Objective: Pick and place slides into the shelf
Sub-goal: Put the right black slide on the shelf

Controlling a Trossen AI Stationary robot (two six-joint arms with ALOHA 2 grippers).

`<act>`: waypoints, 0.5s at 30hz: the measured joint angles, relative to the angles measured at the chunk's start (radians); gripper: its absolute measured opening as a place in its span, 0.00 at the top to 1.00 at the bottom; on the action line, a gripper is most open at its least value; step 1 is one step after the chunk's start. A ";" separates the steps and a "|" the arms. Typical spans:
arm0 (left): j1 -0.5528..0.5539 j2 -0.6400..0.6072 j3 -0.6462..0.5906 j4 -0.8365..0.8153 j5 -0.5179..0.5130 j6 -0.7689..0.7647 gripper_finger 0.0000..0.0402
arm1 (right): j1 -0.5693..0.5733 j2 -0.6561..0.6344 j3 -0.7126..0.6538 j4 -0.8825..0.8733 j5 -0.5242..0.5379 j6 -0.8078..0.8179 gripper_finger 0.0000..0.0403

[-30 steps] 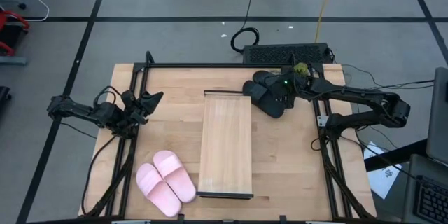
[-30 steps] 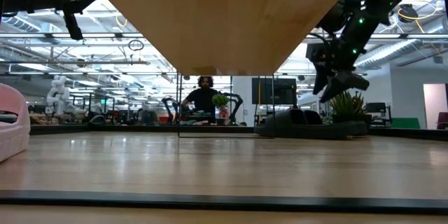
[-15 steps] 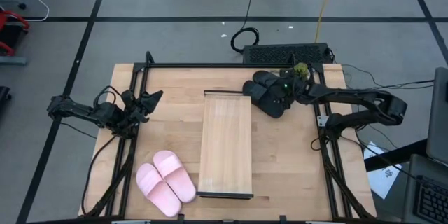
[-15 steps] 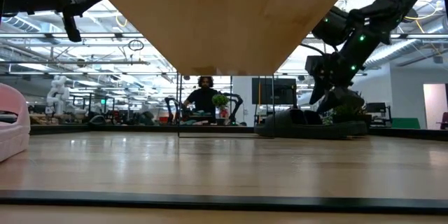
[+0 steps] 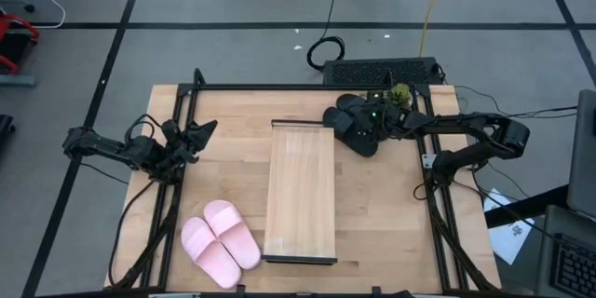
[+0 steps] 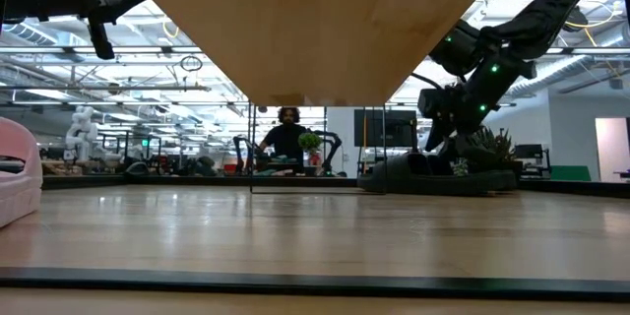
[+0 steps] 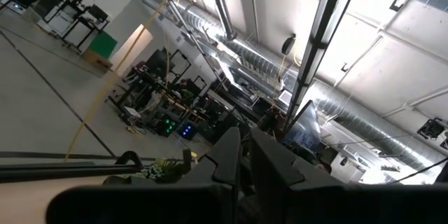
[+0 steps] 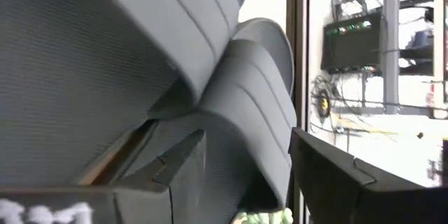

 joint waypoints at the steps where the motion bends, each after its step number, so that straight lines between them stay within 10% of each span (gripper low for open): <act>1: 0.000 0.000 0.000 -0.001 0.000 0.000 0.92 | -0.002 0.005 0.000 0.012 0.002 -0.002 0.52; 15: 0.000 0.000 0.000 -0.028 0.000 -0.004 0.92 | -0.061 0.007 0.000 0.056 -0.061 0.010 0.66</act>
